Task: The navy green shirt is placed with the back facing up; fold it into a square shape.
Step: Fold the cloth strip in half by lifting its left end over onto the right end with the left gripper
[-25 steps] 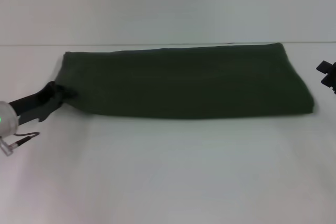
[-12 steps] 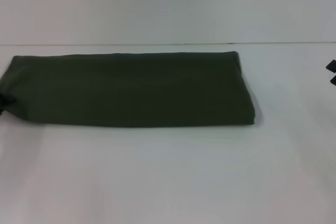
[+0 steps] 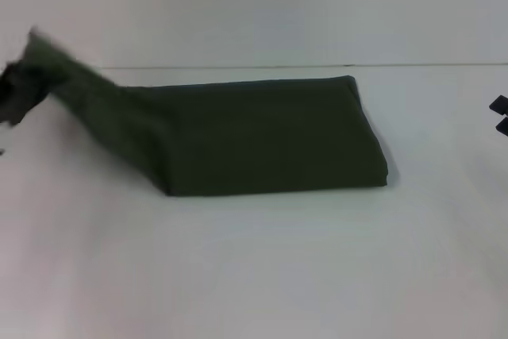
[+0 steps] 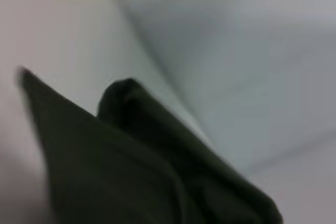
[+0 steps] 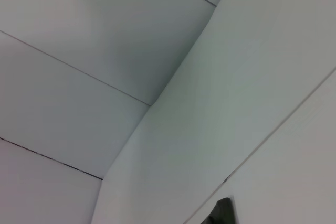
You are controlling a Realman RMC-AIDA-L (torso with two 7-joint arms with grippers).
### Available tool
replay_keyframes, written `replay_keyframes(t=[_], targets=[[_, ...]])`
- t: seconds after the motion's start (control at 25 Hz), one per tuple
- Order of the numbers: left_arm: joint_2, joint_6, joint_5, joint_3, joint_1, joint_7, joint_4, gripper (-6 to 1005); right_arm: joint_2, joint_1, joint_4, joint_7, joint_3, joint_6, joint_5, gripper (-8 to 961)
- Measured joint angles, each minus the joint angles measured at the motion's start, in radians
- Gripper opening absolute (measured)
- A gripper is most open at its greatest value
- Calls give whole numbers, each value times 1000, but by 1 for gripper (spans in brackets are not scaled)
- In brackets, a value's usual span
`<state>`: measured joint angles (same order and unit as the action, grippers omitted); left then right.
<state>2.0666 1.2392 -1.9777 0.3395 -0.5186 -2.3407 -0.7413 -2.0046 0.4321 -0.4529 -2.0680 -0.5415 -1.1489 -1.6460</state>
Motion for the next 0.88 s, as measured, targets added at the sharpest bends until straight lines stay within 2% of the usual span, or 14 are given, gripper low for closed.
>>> replay_keyframes(t=[0.12, 0.28, 0.32, 0.36, 0.48, 0.72, 0.88], targets=[[22, 72, 15, 78, -58, -37, -80, 59, -2, 0, 2, 3, 1, 0, 0, 567], [40, 80, 35, 205, -138, -61, -101, 60, -4, 4, 2, 4, -1, 1, 0, 567], [40, 80, 35, 205, -138, -61, -101, 64, -6, 6, 2, 5, -1, 1, 0, 567], [73, 48, 48, 273, -184, -54, -97, 67, -8, 9, 2, 5, -1, 1, 0, 567], [101, -25, 61, 369, -222, -33, -75, 77, -10, 12, 2, 6, -2, 5, 0, 568], [104, -288, 147, 668, -327, 75, 124, 96, -14, 19, 3, 6, -15, 15, -2, 568], [105, -382, 147, 834, -385, 132, 204, 109, -14, 21, 11, 6, -23, 15, -2, 568]])
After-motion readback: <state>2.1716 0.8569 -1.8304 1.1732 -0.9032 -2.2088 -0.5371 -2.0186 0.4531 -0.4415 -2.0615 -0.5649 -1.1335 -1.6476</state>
